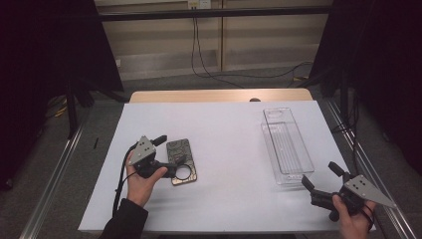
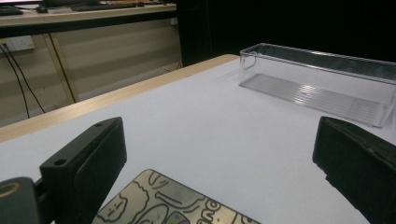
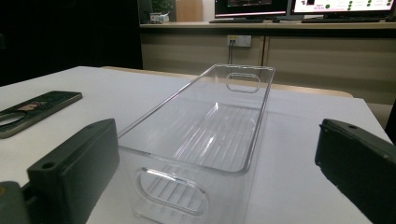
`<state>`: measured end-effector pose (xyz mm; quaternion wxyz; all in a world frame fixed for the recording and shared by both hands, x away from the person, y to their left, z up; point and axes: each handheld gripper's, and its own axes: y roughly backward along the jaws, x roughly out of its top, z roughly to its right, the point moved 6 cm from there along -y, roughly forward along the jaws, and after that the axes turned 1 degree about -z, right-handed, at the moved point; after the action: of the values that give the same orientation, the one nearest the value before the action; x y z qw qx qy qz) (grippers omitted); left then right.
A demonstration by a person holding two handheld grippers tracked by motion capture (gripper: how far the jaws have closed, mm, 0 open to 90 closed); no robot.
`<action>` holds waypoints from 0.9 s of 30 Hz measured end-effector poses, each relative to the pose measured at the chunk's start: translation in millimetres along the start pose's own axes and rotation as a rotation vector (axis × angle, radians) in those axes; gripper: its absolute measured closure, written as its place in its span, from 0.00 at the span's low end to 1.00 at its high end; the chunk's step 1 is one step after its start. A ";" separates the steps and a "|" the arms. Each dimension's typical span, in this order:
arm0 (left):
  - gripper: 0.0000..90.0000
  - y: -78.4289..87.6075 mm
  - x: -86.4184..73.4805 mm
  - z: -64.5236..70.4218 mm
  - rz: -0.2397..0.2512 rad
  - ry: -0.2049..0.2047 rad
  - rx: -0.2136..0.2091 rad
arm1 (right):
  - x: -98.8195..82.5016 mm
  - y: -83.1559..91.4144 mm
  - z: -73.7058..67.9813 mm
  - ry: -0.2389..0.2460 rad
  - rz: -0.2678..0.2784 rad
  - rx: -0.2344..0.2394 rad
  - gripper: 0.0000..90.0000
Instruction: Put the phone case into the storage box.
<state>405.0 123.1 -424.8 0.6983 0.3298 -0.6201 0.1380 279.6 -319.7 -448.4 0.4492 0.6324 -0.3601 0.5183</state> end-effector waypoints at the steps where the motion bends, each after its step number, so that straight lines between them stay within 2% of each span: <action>1: 0.03 -2.4 0.5 -0.4 -0.005 -0.003 -0.005 | 0.0 0.0 -0.2 0.001 0.000 0.002 0.00; 4: 0.03 -11.6 0.8 -0.3 -0.027 0.006 -0.027 | 0.1 0.2 -0.3 0.001 0.001 0.002 0.00; 5: 0.03 -12.8 0.0 1.1 -0.024 0.024 -0.037 | 0.2 0.4 -0.2 0.003 0.001 0.003 0.00; 7: 0.03 -15.0 -3.4 4.2 -0.058 0.021 -0.042 | 0.7 0.6 -0.5 0.000 0.004 0.003 0.00; 8: 0.03 -15.6 -5.3 4.6 -0.066 0.002 -0.041 | 0.7 0.7 -0.8 0.004 0.003 0.006 0.00; 10: 0.03 -17.3 -8.8 2.3 -0.095 0.010 -0.027 | 0.7 0.5 -1.5 0.007 0.002 0.008 0.00; 13: 0.04 -18.7 -11.1 -3.3 -0.114 0.017 0.001 | 1.6 0.5 -2.2 0.006 0.005 0.006 0.00; 14: 0.05 -17.9 -11.2 -5.0 -0.123 0.013 -0.003 | 1.7 0.3 -2.6 0.008 0.004 0.008 0.00; 16: 0.14 -16.0 -9.8 -8.8 -0.107 0.026 -0.007 | 1.8 -0.1 -3.8 0.011 0.002 0.013 0.00; 19: 0.19 -14.9 -7.0 -14.5 -0.089 0.034 0.009 | 2.3 -0.3 -5.1 0.013 0.004 0.016 0.00; 22: 0.28 -15.3 -5.8 -16.9 -0.114 0.021 0.003 | 1.9 -0.1 -4.4 0.012 0.003 0.015 0.00; 24: 0.35 -16.7 -3.5 -16.6 -0.110 0.024 -0.004 | 1.8 0.0 -3.7 0.011 0.003 0.013 0.00; 27: 0.44 -20.5 0.2 -13.4 -0.123 0.024 -0.033 | 2.0 0.2 -3.8 0.012 0.003 0.013 0.00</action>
<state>427.8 116.3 -430.7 0.7182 0.3541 -0.5925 0.0883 278.5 -316.1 -446.2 0.4463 0.6316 -0.3551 0.5252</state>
